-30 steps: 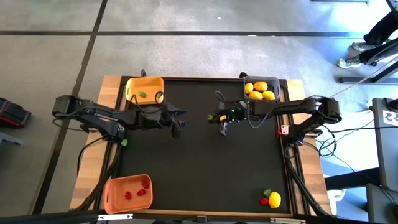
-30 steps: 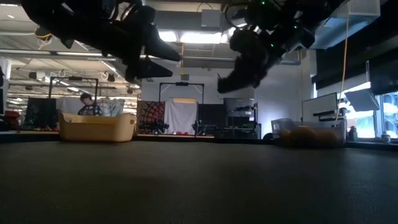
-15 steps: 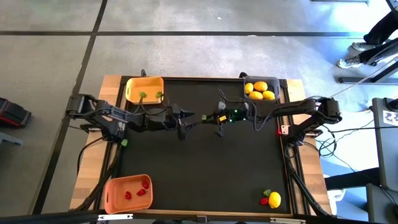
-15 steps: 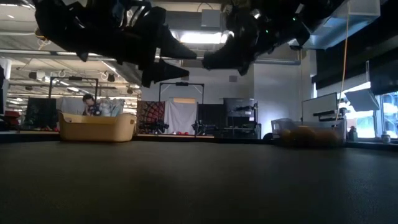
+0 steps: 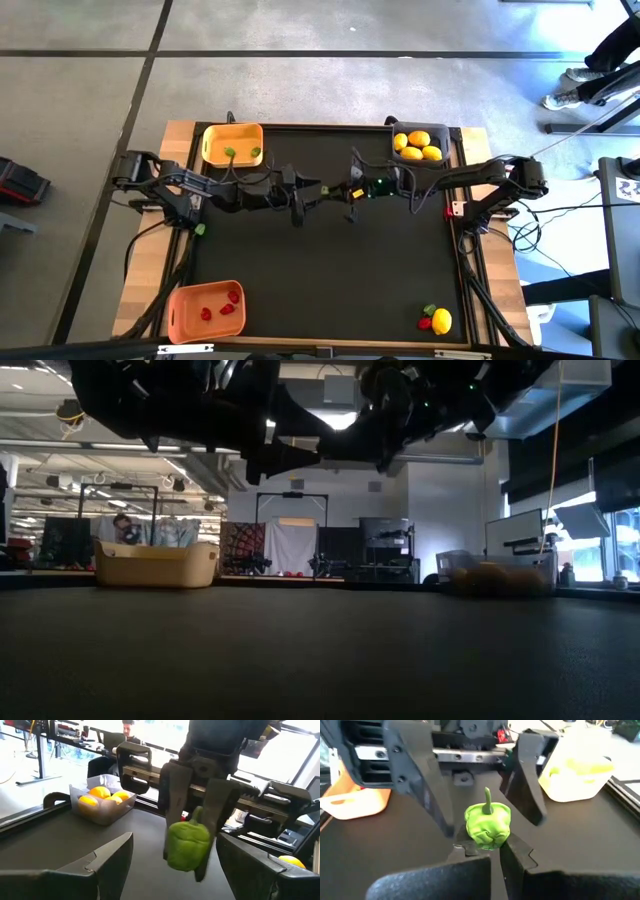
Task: Sort produce into baskets
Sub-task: Put the green bell pepper into the yellow bin
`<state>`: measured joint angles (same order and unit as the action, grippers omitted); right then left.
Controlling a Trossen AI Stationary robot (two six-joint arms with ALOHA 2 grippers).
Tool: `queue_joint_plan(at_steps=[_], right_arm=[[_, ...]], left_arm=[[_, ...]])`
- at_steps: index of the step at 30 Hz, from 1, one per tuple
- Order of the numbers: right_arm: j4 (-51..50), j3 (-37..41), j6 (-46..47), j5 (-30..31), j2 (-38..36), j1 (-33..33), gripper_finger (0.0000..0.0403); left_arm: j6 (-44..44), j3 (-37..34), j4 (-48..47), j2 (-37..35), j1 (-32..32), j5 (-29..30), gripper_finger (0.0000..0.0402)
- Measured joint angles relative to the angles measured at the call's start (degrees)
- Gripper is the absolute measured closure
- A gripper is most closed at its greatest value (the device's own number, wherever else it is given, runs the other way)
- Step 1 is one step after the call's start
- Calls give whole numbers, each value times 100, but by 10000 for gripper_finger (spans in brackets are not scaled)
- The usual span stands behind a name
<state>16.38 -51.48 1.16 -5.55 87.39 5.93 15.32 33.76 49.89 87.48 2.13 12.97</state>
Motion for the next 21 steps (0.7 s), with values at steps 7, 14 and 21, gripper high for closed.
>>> queue_joint_plan(at_steps=[7,14,21], right_arm=[[86,0,-146,35,0,-26,391],[188,2,-146,23,0,-28,391],[181,3,-146,9,-1,-31,391]], left_arm=[[45,7,9,0,-2,-7,138],[58,7,83,-2,-28,-57,203],[-114,7,176,-2,-33,-94,288]])
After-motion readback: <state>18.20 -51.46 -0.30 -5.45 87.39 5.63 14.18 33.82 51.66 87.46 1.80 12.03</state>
